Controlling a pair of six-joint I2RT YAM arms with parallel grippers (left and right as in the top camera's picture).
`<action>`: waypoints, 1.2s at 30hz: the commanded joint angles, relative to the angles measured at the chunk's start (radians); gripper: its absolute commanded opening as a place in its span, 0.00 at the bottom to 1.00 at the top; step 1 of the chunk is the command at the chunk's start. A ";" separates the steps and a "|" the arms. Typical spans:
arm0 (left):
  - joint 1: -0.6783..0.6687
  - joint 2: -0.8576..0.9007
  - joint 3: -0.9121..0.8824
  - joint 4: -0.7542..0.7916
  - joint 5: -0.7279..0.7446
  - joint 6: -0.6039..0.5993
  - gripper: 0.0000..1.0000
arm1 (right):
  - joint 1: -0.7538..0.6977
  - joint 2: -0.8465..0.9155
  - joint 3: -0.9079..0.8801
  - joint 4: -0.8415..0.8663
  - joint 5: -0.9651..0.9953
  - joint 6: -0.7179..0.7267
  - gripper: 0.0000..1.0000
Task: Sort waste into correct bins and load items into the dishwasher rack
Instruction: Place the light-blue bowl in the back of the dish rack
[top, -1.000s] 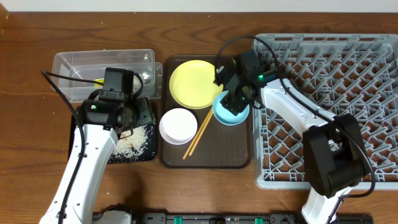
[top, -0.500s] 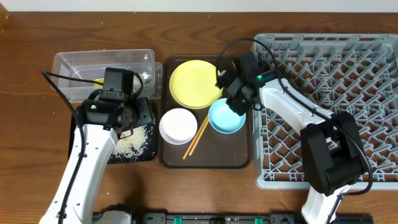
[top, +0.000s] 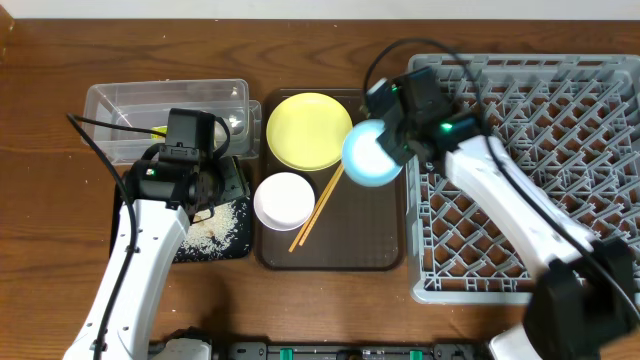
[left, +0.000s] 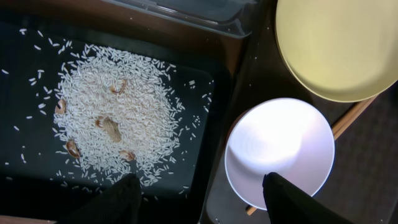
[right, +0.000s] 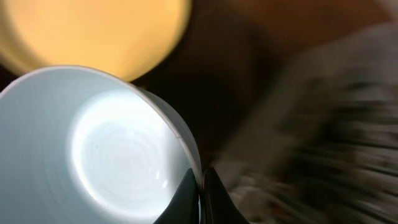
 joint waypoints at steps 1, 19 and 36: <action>0.003 0.006 -0.003 -0.005 -0.015 -0.010 0.66 | -0.022 -0.085 0.025 0.053 0.296 0.061 0.01; 0.003 0.006 -0.003 0.010 -0.015 -0.010 0.66 | -0.121 0.097 0.025 0.436 0.954 -0.056 0.01; 0.003 0.006 -0.003 0.010 -0.015 -0.010 0.67 | -0.014 0.233 0.024 0.334 0.948 0.067 0.03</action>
